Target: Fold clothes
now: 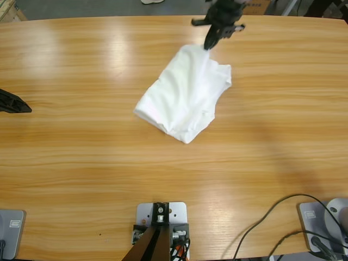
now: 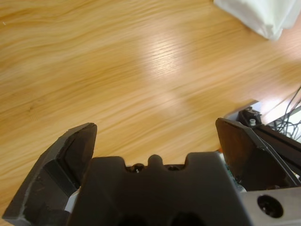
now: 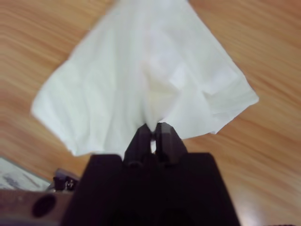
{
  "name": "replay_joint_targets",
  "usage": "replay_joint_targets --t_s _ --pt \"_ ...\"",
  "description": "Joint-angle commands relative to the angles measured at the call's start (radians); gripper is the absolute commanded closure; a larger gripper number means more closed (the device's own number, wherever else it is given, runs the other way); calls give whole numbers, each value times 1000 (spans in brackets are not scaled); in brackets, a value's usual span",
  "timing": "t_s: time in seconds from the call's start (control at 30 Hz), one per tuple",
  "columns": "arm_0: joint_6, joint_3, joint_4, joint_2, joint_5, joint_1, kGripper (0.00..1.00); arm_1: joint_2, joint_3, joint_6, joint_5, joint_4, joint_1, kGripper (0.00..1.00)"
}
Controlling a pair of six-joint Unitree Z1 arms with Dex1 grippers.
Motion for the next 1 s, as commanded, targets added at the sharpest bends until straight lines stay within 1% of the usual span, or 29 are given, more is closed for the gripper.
replay_joint_targets --t_s 0.03,0.17,0.33,0.43,0.5,0.53,0.57,0.6,0.67,0.7,0.77,0.83,0.93,1.0 --pt "3 26 -10 33 -15 -8 9 -90 5 16 2 80 -1 1000" --pt "3 24 -11 34 -15 -8 9 -90 102 58 -18 91 -5 1000" --pt "3 26 -16 36 -18 -8 9 -45 233 112 -37 82 -10 1000" --pt "3 34 -15 36 -25 -9 9 -28 312 156 -111 31 -20 1000" --pt "2 39 -14 31 -30 -18 9 -56 357 185 -162 -19 -20 1000" --pt "3 39 -13 26 -30 -24 9 -80 387 195 -179 -54 -20 826" --pt "3 38 -14 18 -30 -28 9 -108 427 200 -194 -98 -19 426" --pt "3 35 -14 8 -30 -31 9 -140 480 202 -202 -150 -19 256" --pt "0 19 -13 -16 -28 -34 9 -208 620 203 -206 -268 -17 105" --pt "-3 11 -12 -26 -27 -35 9 -236 692 204 -205 -325 -18 44" --pt "-24 -15 -3 -30 -27 -55 13 -275 801 206 -214 -399 -18 1" --pt "-39 -37 4 -28 -24 -90 13 -342 891 211 -259 -466 -20 0" --pt "-69 -53 15 -37 -21 -117 18 -456 975 225 -287 -542 -42 0" --pt "-87 -70 30 -52 -21 -136 18 -498 999 232 -301 -561 -41 0"
